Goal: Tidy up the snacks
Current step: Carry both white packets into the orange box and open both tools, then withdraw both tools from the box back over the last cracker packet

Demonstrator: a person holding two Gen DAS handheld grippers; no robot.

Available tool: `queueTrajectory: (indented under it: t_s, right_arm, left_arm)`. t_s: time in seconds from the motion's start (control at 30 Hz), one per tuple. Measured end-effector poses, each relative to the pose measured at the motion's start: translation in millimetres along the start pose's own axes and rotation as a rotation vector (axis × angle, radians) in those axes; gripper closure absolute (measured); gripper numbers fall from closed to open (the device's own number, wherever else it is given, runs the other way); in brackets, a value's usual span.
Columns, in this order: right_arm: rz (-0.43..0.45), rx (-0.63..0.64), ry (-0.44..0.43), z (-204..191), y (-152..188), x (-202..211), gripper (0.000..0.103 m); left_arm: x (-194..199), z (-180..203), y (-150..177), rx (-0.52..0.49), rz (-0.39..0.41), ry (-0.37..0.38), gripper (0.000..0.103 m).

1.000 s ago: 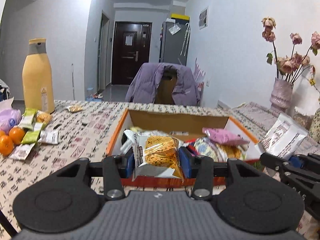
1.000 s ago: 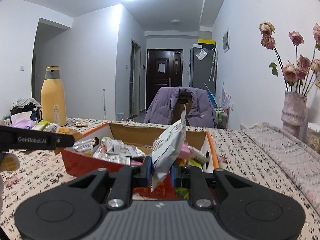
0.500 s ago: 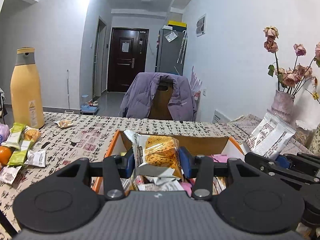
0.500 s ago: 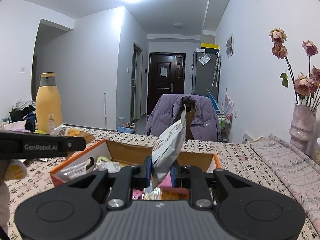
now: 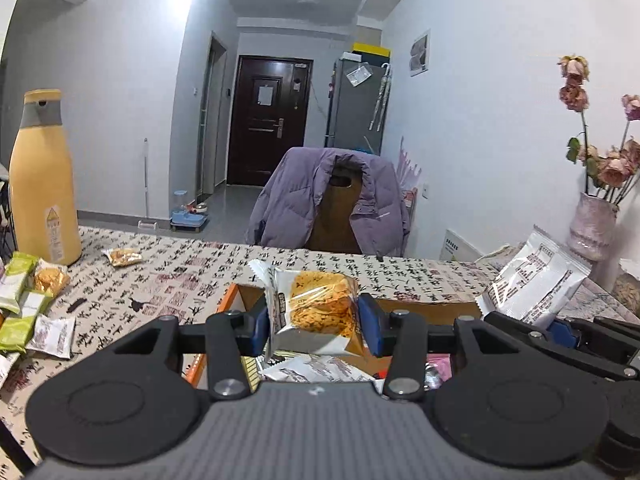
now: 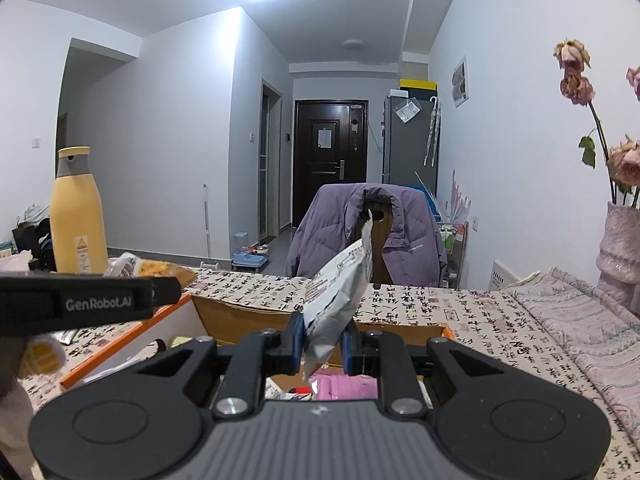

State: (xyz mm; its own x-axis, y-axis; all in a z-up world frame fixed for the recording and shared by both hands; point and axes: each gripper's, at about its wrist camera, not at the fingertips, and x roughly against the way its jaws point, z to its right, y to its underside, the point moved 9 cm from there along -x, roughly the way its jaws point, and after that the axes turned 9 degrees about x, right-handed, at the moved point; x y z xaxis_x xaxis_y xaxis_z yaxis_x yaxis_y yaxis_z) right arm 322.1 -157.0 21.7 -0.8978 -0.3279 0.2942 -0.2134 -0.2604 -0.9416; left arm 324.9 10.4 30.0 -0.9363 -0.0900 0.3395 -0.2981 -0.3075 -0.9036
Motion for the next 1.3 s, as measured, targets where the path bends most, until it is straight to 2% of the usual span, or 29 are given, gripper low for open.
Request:
queueTrajectory:
  t_s: [0.27, 0.37, 0.47, 0.5, 0.53, 0.57, 0.6, 0.63, 0.67, 0.73, 0.97, 1.3]
  right_arm:
    - [-0.004, 0.017, -0.015, -5, 20, -9, 0.085]
    - [-0.026, 0.017, -0.023, -6, 24, -13, 0.084]
    - [-0.041, 0.005, -0.023, -3, 27, -12, 0.080]
    - [-0.039, 0.004, -0.022, -2, 27, -12, 0.076]
    - [-0.037, 0.003, -0.018, -2, 27, -11, 0.063]
    - [-0.035, 0.003, -0.011, -1, 26, -10, 0.044]
    - [-0.031, 0.005, -0.001, -1, 27, -9, 0.035]
    - [-0.025, 0.009, 0.006, 0, 27, -7, 0.021]
    - [-0.019, 0.011, 0.011, 1, 26, -6, 0.012]
    - [-0.012, 0.006, 0.024, 2, 26, -5, 0.000]
    - [-0.022, 0.005, 0.053, 7, 28, -7, 0.000]
    - [0.009, -0.008, 0.051, 11, 13, 6, 0.000]
  left_arm:
    - [-24, -17, 22, 0.007, -0.055, -0.020, 0.057]
    - [-24, -19, 24, 0.010, -0.050, -0.013, 0.056]
    - [-18, -19, 22, 0.016, -0.023, 0.017, 0.050]
    - [-17, -19, 21, 0.013, -0.015, 0.017, 0.043]
    - [-15, -19, 20, 0.015, -0.008, 0.016, 0.037]
    - [-15, -20, 19, 0.020, 0.000, 0.012, 0.023]
    - [-14, -21, 18, 0.025, 0.009, 0.007, 0.014]
    - [-13, -23, 17, 0.030, 0.019, -0.001, 0.010]
    - [-12, -25, 16, 0.037, 0.027, -0.007, 0.001]
    - [-10, -28, 13, 0.055, 0.046, -0.017, 0.000]
    - [-10, -33, 10, 0.075, 0.043, -0.026, 0.000]
    - [7, -25, -6, 0.119, 0.048, -0.001, 0.000]
